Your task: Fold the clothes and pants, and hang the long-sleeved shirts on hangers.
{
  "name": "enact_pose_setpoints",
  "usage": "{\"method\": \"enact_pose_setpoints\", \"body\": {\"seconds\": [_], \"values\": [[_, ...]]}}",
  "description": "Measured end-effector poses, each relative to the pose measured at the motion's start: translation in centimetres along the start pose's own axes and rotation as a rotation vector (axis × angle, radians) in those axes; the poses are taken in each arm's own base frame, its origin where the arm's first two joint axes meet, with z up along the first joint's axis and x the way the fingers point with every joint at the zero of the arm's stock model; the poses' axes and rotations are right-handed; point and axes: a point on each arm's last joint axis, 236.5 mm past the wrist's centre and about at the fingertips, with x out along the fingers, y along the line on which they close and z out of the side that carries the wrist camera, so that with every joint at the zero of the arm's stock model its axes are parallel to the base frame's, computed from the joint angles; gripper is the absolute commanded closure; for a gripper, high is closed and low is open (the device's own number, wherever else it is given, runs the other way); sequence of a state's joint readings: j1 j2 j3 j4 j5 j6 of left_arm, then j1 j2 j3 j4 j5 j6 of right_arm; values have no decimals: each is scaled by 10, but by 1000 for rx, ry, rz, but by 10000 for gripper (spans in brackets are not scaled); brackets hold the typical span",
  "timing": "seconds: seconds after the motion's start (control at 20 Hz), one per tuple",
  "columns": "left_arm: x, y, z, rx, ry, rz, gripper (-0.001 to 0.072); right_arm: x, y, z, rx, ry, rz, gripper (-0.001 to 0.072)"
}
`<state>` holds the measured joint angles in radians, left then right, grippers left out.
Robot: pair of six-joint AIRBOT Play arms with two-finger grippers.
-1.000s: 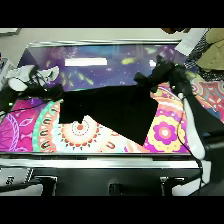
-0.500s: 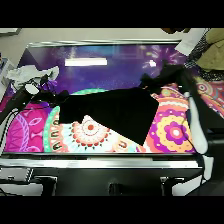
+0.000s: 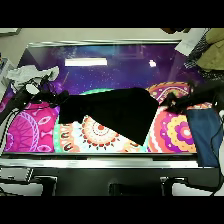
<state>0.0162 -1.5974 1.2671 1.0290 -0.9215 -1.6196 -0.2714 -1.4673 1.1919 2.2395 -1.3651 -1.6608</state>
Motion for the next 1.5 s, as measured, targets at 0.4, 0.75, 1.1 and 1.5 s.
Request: {"method": "enact_pose_setpoints", "body": {"seconds": [0.4, 0.75, 1.1, 1.5], "values": [[0, 0, 0, 0, 2, 0, 689, 79, -26, -99, 52, 207, 47, 276], [0, 0, -1, 0, 3, 0, 680, 111, -25, -136, 49, 272, 10, 298], [-36, 24, 4, -22, 8, 6, 150, 123, -19, -124, -1, 173, -38, 683], [-93, 135, -25, -246, -54, -48, 152, 100, 5, -103, -37, 47, -17, 682]]}}
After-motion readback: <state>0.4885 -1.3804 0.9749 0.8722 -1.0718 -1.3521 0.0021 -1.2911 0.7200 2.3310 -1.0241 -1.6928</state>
